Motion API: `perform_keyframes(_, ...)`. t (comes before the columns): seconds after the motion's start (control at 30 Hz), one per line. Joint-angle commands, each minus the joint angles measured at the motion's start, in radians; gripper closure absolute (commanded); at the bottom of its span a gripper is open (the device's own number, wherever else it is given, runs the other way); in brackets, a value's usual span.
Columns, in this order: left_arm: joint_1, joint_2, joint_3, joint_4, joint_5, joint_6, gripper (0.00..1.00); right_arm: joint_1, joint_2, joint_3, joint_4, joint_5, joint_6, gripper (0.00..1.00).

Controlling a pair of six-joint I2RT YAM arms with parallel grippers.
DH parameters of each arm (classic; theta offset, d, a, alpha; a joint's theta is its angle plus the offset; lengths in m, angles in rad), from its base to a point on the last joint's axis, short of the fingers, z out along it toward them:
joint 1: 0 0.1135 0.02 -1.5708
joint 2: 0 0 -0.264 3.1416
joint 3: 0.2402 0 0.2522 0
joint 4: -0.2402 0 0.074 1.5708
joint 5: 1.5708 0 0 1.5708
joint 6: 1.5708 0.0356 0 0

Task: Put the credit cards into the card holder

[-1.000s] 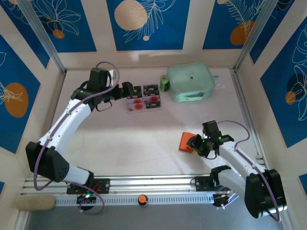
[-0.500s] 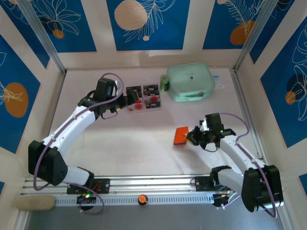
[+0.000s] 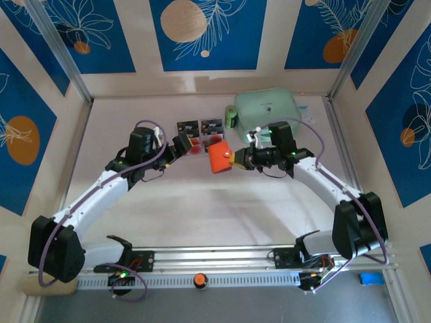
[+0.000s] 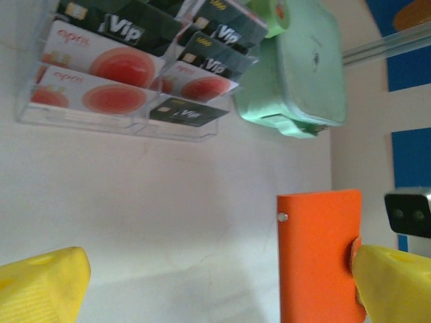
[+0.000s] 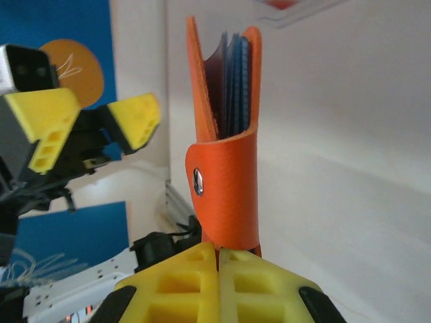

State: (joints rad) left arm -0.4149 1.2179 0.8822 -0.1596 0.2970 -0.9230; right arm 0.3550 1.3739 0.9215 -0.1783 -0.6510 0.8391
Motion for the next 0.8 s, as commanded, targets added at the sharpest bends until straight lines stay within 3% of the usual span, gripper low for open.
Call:
perform_keyframes(0.0, -0.006, -0.016, -0.008, 0.129, 0.064, -0.015, 0.0, 0.044, 0.043, 0.051, 0.13, -0.083, 0.064, 1.0)
perform_keyframes(0.2, -0.006, 0.036, -0.059, 0.285, 0.096, -0.078, 0.02, 0.085, 0.092, 0.04, 0.259, -0.084, 0.179, 1.0)
perform_keyframes(0.77, -0.013, 0.13, -0.127, 0.589, 0.147, -0.218, 0.34, 0.114, 0.137, 0.017, 0.435, -0.078, 0.331, 1.0)
